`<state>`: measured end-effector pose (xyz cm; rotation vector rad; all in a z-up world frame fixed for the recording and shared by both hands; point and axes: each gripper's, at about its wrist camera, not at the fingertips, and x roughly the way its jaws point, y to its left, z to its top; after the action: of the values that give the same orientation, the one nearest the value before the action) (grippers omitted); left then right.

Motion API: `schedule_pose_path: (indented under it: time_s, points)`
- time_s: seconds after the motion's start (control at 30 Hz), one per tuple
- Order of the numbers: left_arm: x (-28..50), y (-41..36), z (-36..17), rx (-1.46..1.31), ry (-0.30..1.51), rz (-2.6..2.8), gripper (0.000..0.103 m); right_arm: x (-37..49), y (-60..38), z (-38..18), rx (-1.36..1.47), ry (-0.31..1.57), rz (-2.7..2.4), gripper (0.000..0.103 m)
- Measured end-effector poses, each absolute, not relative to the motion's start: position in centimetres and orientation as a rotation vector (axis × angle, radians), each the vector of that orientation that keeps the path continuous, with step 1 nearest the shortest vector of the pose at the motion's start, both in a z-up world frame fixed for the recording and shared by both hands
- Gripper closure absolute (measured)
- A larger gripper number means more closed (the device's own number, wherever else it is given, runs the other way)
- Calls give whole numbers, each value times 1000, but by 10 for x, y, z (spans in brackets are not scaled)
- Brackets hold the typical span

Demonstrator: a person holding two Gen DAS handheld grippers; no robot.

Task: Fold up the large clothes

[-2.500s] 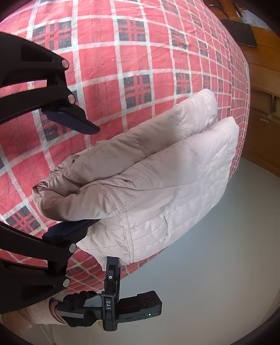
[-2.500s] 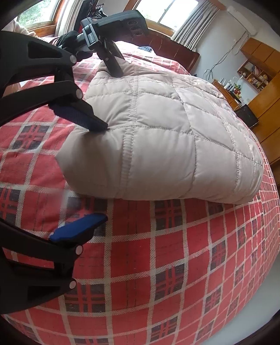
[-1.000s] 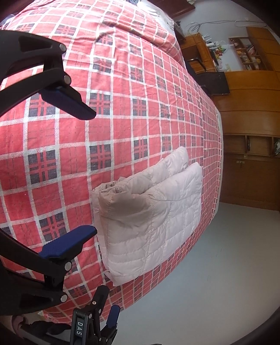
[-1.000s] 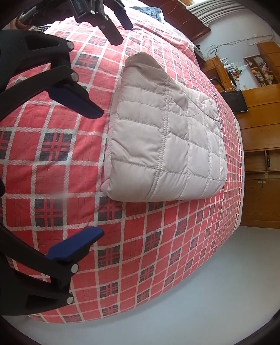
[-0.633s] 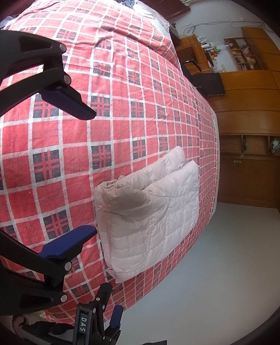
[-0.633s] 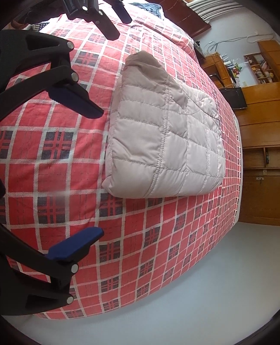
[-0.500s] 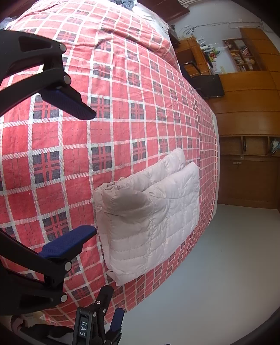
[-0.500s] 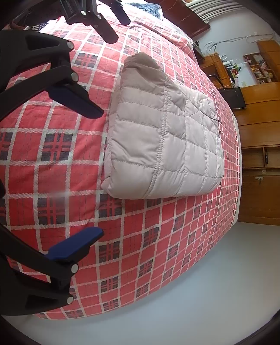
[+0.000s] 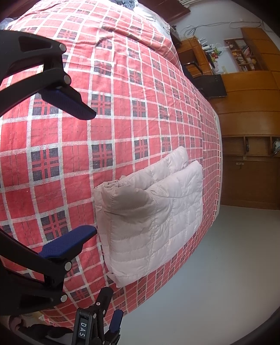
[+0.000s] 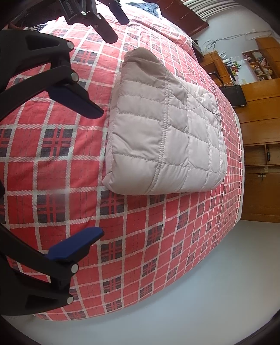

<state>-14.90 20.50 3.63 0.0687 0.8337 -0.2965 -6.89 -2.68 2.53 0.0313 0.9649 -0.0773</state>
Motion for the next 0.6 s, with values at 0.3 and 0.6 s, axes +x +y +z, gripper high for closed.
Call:
schedule_pose_path:
  time_s: [0.3, 0.6]
  points:
    - [-146, 205, 33, 72, 842, -282, 5, -68, -26, 23, 27, 967, -78, 3]
    - [-148, 205, 34, 81, 836, -285, 5, -68, -25, 24, 15, 958, -87, 3]
